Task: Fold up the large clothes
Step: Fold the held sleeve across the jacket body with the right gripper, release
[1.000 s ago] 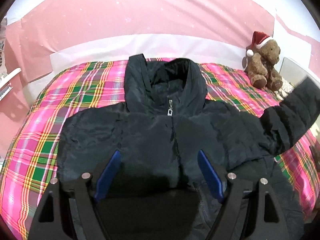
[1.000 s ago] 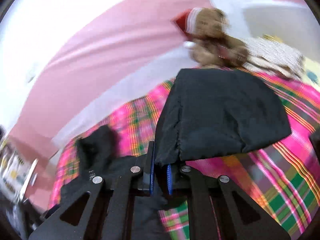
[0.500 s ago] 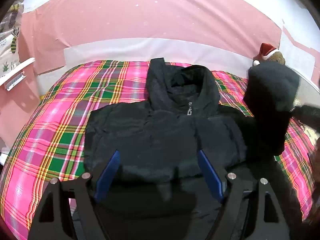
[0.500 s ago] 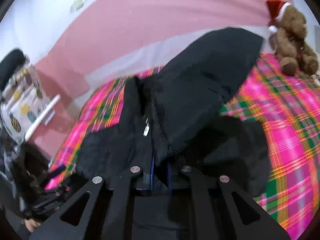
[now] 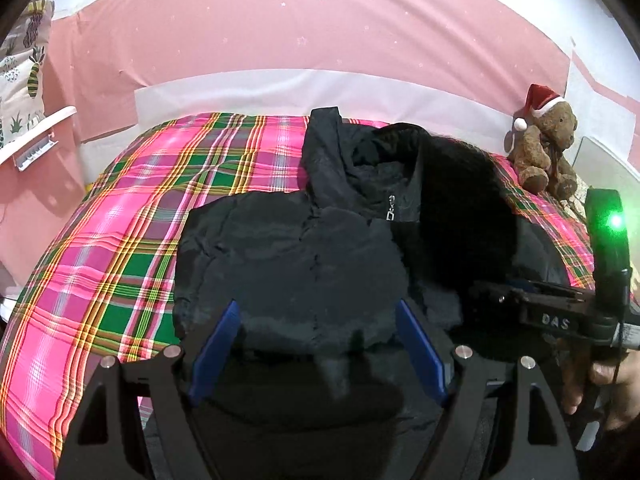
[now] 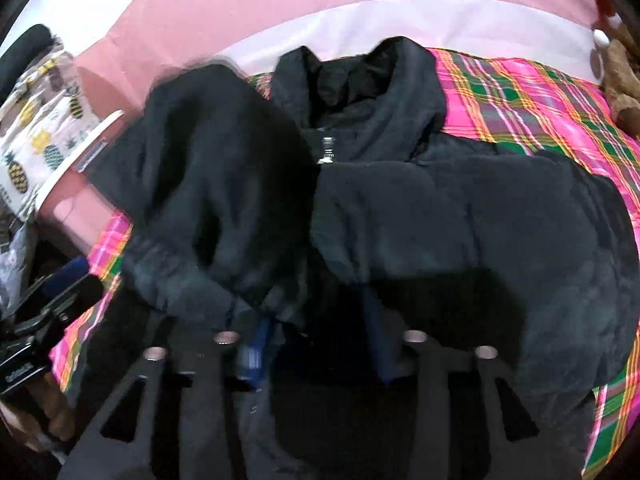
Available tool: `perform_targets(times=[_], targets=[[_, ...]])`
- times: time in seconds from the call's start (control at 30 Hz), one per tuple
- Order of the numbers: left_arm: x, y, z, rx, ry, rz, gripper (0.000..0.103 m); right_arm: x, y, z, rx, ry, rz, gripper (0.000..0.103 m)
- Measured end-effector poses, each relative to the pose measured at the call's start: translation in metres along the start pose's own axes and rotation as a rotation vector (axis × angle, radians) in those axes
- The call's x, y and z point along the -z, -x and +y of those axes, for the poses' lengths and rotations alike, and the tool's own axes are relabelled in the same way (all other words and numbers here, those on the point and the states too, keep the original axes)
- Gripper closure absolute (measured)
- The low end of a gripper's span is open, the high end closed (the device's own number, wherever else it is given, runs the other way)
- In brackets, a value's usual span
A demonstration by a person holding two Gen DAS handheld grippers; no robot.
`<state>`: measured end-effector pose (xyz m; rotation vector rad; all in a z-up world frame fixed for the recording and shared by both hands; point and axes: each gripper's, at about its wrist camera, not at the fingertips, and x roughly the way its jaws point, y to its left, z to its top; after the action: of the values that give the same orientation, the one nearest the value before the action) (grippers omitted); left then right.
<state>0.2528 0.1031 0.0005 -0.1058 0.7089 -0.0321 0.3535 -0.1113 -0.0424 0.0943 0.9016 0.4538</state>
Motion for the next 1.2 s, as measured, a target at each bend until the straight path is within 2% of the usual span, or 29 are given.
perform_targets(times=[0.17, 0.33, 0.43, 0.5, 0.67, 0.73, 0.77, 0.8, 0.87, 1.0, 1.07, 1.2], targets=[[-0.004, 0.01, -0.003, 0.0, 0.0, -0.023, 0.022, 0.001, 0.018, 0.016, -0.058, 0.049, -0.013, 0.05], [-0.012, 0.019, -0.005, 0.007, 0.004, -0.044, 0.022, -0.001, 0.051, 0.013, -0.098, 0.055, -0.09, 0.05], [-0.02, 0.016, -0.012, 0.019, -0.005, -0.046, 0.022, -0.006, 0.072, -0.007, -0.05, 0.033, -0.15, 0.05], [-0.026, 0.011, -0.02, 0.038, -0.013, -0.045, 0.022, -0.009, 0.08, -0.036, 0.019, -0.01, -0.171, 0.05], [-0.04, -0.026, -0.052, 0.127, -0.045, -0.023, 0.022, -0.014, 0.079, -0.099, 0.155, -0.116, -0.168, 0.05], [-0.041, -0.051, -0.063, 0.105, -0.072, 0.002, 0.029, -0.016, 0.067, -0.115, 0.202, -0.141, -0.145, 0.05], [-0.04, -0.066, -0.064, 0.092, -0.076, 0.029, 0.039, -0.016, 0.056, -0.12, 0.214, -0.144, -0.124, 0.05], [-0.036, -0.082, -0.065, 0.08, -0.079, 0.061, 0.043, -0.016, 0.045, -0.121, 0.221, -0.138, -0.103, 0.05], [-0.023, -0.109, -0.06, 0.046, -0.088, 0.111, 0.043, -0.014, 0.027, -0.122, 0.246, -0.115, -0.062, 0.05], [-0.013, -0.121, -0.052, 0.048, -0.059, 0.127, 0.043, -0.001, -0.003, -0.115, 0.307, -0.042, -0.036, 0.05], [-0.01, -0.123, -0.056, 0.029, -0.073, 0.128, 0.042, 0.002, -0.006, -0.11, 0.336, -0.012, -0.036, 0.05], [-0.015, -0.116, -0.061, 0.001, -0.088, 0.131, 0.042, -0.006, 0.009, -0.115, 0.328, -0.018, -0.032, 0.05]])
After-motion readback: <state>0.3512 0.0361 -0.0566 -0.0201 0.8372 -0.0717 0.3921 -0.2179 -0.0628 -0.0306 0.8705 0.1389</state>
